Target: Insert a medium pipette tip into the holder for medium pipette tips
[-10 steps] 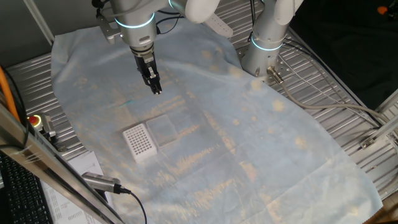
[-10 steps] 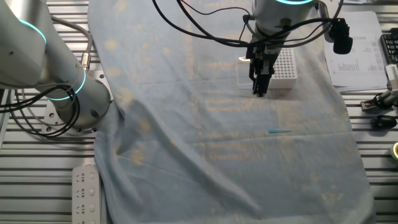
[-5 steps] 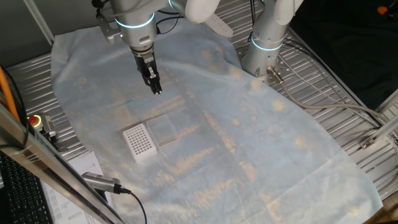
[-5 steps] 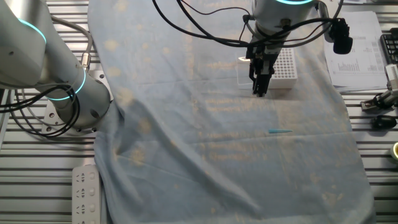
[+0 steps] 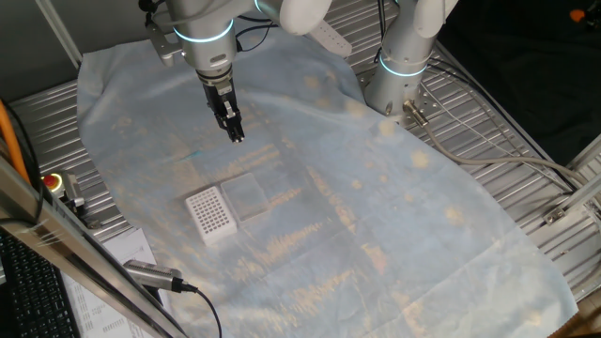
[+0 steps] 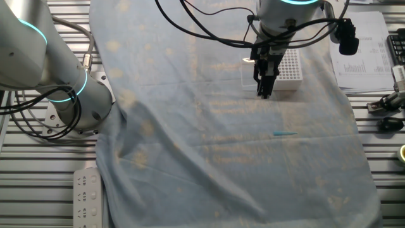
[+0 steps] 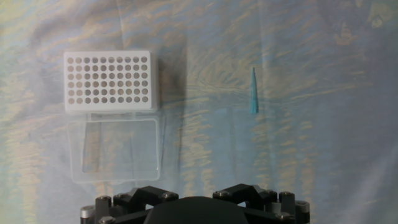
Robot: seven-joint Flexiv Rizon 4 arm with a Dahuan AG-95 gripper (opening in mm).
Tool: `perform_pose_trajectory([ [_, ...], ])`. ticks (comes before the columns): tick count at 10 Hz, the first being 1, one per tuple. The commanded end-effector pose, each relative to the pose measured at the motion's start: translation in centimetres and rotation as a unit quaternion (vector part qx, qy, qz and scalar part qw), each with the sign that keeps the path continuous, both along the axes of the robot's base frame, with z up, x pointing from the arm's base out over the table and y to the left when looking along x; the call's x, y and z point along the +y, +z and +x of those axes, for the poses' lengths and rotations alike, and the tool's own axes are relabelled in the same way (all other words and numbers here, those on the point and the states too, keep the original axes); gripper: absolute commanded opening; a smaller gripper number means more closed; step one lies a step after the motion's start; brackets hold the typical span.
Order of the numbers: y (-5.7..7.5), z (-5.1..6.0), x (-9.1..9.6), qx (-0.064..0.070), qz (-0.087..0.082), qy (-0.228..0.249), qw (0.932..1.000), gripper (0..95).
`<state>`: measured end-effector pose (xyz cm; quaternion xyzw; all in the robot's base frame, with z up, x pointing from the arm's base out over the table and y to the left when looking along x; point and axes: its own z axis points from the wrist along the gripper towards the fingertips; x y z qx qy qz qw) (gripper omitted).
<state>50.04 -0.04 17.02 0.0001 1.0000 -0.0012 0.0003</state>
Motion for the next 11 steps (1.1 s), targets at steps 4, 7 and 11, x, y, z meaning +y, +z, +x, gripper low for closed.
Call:
perform_pose_trajectory([
  [4,0.05,0.06,0.08,-0.016,0.013,0.070,0.9973,0.0],
  [7,0.35,0.62,0.25,-0.014,0.013,0.067,0.9975,0.0],
  [11,0.40,0.70,0.24,-0.008,0.012,0.067,0.9977,0.0],
])
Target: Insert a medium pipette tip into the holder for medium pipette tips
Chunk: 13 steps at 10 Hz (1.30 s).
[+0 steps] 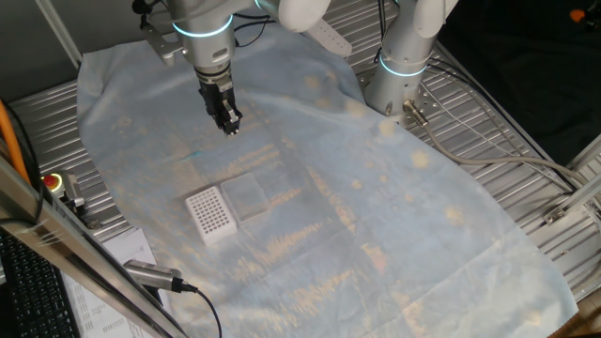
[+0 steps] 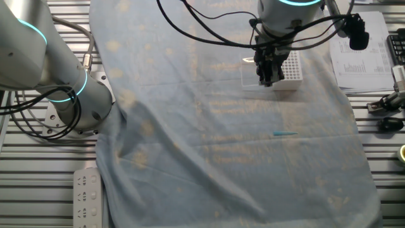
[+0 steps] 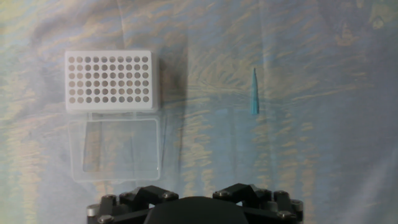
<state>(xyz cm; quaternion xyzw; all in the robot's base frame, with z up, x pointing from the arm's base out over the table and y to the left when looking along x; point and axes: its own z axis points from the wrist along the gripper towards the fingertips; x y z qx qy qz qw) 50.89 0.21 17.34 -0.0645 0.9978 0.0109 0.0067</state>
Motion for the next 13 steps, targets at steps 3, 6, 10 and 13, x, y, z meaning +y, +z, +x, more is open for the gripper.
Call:
perform_pose_trajectory([
  [3,-0.4,-0.1,-0.2,0.004,-0.002,0.009,0.9999,0.0],
  [6,-0.7,0.0,-0.4,0.018,-0.004,0.014,0.9997,0.0],
  [10,-1.0,0.1,-0.5,0.019,-0.004,0.015,0.9997,0.0],
  [13,-1.0,0.1,-0.5,0.019,-0.004,0.018,0.9996,0.0],
])
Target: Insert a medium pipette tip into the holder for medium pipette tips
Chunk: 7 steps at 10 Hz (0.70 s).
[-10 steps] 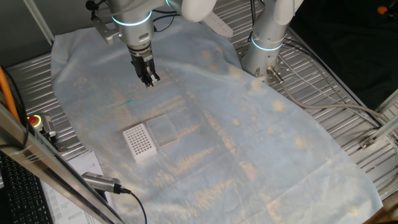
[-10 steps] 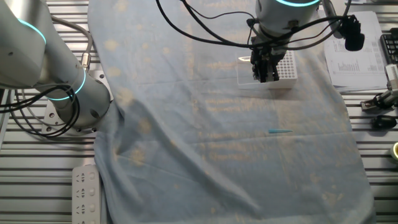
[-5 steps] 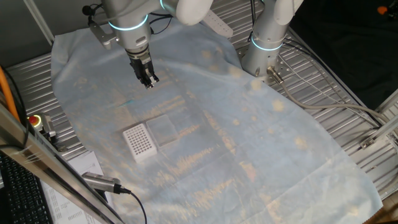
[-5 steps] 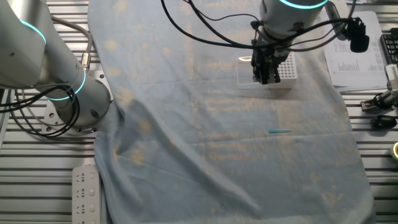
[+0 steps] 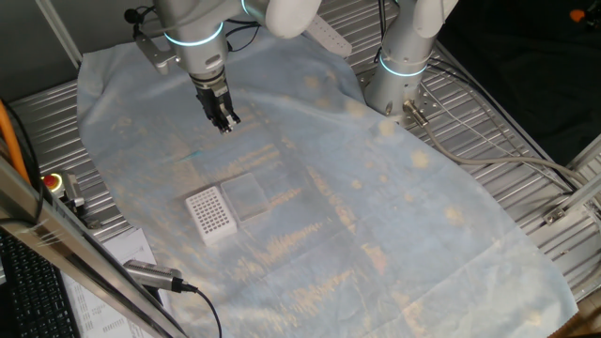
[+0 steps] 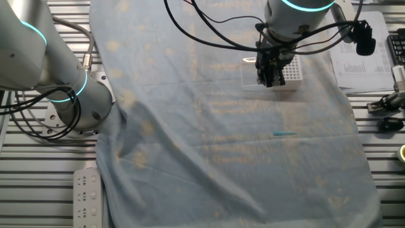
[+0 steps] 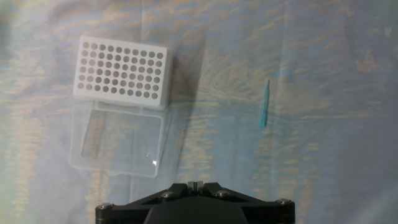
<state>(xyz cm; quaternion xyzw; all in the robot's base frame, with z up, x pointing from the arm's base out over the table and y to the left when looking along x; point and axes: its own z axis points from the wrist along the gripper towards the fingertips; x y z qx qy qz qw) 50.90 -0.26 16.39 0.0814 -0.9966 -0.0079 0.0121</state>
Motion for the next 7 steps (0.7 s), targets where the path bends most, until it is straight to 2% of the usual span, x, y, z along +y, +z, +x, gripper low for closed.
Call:
perform_pose_trajectory([
  [1,-0.07,0.13,0.00,0.002,0.000,0.002,1.0000,0.0],
  [7,-0.10,0.13,-0.01,0.006,-0.001,0.002,1.0000,0.0],
])
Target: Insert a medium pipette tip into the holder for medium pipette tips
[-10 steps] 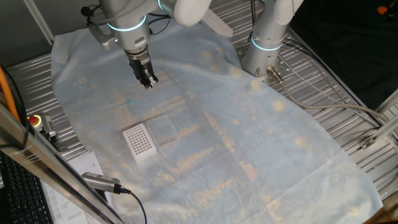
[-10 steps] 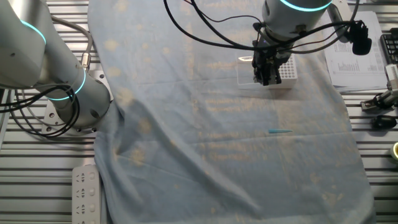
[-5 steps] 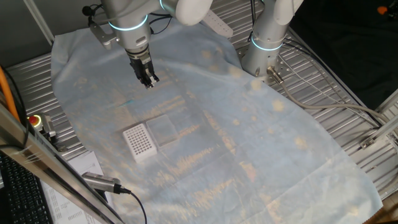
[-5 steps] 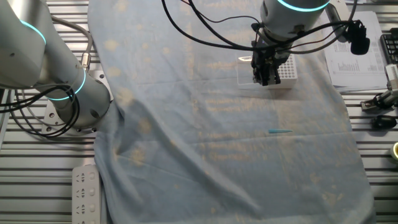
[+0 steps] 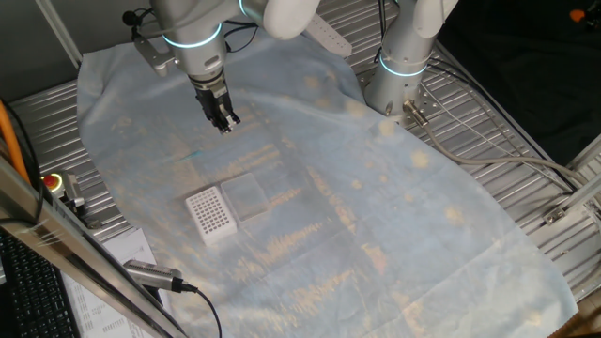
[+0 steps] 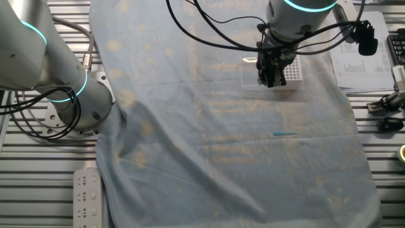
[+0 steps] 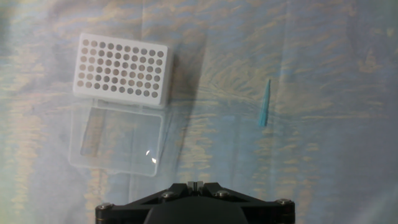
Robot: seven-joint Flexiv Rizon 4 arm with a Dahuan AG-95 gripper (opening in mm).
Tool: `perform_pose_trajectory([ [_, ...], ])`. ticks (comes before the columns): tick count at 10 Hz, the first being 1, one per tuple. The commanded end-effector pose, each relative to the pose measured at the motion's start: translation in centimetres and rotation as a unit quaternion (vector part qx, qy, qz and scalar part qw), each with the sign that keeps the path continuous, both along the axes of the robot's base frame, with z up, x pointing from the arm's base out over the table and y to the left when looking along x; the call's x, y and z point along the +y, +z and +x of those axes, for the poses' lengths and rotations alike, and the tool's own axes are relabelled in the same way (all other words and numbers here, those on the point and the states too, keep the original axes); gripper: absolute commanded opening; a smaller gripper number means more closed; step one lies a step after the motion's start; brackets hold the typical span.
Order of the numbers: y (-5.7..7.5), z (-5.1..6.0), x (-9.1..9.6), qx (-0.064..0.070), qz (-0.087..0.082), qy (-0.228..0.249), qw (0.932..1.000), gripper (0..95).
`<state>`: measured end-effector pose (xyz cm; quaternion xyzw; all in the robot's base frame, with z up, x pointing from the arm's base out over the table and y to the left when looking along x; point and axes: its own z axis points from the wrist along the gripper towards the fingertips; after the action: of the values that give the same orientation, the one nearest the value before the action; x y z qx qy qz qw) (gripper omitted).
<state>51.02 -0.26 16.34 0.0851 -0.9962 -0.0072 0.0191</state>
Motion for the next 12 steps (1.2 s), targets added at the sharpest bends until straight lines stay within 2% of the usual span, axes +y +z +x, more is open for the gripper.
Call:
perform_pose_trajectory([
  [1,-0.1,0.0,0.0,0.000,0.000,-0.002,1.0000,0.0],
  [4,-0.5,0.2,-0.4,-0.003,-0.001,-0.004,1.0000,0.0],
  [6,-1.6,0.6,-1.8,-0.007,0.000,-0.001,1.0000,0.0],
  [9,-2.6,1.4,-2.2,-0.002,-0.002,0.001,1.0000,0.0],
  [12,-3.6,1.8,-2.5,-0.002,-0.002,0.002,1.0000,0.0],
])
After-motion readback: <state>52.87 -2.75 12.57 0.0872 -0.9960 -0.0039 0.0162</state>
